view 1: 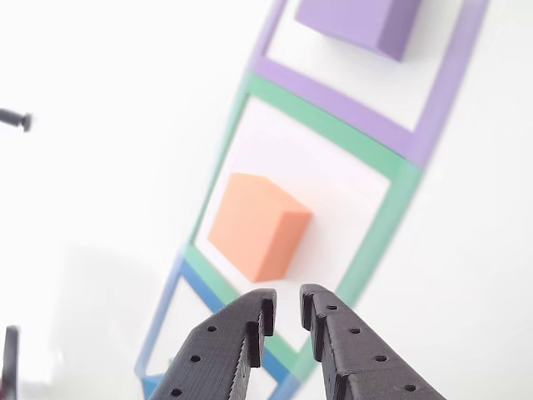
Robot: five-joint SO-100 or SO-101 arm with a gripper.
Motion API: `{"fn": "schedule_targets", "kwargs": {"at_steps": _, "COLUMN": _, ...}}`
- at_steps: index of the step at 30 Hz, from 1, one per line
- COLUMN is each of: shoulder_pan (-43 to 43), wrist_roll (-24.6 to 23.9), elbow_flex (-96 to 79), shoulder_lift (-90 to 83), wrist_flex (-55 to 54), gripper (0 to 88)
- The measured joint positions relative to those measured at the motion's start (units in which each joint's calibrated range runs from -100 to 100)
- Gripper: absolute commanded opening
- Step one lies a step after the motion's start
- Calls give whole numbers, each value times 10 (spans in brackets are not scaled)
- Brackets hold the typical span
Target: Tower of hanoi
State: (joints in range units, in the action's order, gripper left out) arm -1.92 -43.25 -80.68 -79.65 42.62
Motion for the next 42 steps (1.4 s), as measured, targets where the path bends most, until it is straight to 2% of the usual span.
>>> {"fn": "schedule_targets", "kwargs": {"at_steps": 9, "shoulder_pan": -1, "wrist_roll": 268, "elbow_flex": 198, "shoulder_lift": 143, "wrist_flex": -37, "gripper": 0}}
{"fn": "schedule_targets", "kwargs": {"at_steps": 12, "shoulder_pan": -1, "wrist_roll": 404, "elbow_flex": 232, "shoulder_lift": 158, "wrist_flex": -47, "gripper": 0}}
{"fn": "schedule_targets", "kwargs": {"at_steps": 15, "shoulder_pan": 1, "wrist_roll": 567, "elbow_flex": 266, "shoulder_lift": 173, "wrist_flex": -49, "gripper": 0}}
{"fn": "schedule_targets", "kwargs": {"at_steps": 21, "shoulder_pan": 21, "wrist_roll": 776, "elbow_flex": 316, "shoulder_lift": 198, "wrist_flex": -49, "gripper": 0}}
{"fn": "schedule_targets", "kwargs": {"at_steps": 28, "shoulder_pan": 41, "wrist_roll": 936, "elbow_flex": 367, "shoulder_lift": 201, "wrist_flex": -22, "gripper": 0}}
{"fn": "schedule_targets", "kwargs": {"at_steps": 36, "shoulder_pan": 48, "wrist_roll": 1058, "elbow_flex": 457, "shoulder_lift": 203, "wrist_flex": 96, "gripper": 0}}
{"fn": "schedule_targets", "kwargs": {"at_steps": 42, "shoulder_pan": 59, "wrist_roll": 1068, "elbow_flex": 493, "shoulder_lift": 208, "wrist_flex": 144, "gripper": 0}}
